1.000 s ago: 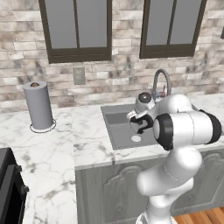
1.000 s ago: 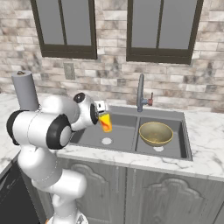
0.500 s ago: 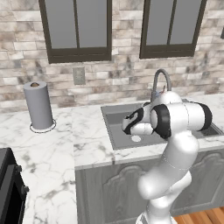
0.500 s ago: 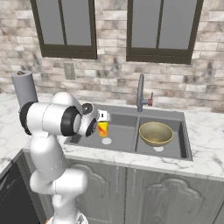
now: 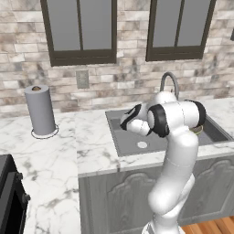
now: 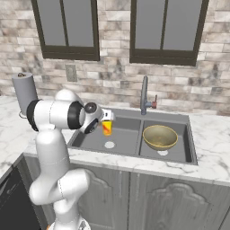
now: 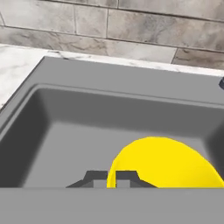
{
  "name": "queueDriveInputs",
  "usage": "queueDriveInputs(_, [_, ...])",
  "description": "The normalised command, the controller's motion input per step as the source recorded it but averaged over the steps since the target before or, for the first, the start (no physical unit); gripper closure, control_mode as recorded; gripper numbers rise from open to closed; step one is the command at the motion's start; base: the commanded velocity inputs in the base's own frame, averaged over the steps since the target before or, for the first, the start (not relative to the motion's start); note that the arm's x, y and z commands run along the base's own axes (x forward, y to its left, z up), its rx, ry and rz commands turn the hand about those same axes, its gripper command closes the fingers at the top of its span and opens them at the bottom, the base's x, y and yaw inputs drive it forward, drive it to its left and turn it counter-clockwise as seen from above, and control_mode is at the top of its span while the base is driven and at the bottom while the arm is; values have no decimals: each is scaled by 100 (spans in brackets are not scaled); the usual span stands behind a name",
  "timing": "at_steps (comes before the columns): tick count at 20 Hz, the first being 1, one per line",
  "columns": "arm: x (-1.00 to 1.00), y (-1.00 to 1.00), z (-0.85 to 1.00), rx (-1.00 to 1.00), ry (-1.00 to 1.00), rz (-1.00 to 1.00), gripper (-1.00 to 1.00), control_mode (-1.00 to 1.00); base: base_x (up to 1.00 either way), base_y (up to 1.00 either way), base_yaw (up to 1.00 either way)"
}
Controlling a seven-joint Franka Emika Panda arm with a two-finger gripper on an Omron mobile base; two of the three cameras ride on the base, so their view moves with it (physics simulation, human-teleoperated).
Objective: Place the cup in the left basin and the bowl in the right basin of the sink.
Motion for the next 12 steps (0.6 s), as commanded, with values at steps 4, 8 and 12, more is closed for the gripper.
queueDriveInputs(4, [28, -5, -24, 0, 0, 0, 100, -100, 0, 0, 0])
queueDriveInputs(8, [13, -7, -45, 0, 0, 0, 100, -100, 0, 0, 0])
queueDriveInputs(12, [0, -10, -63, 0, 0, 0, 100, -100, 0, 0, 0])
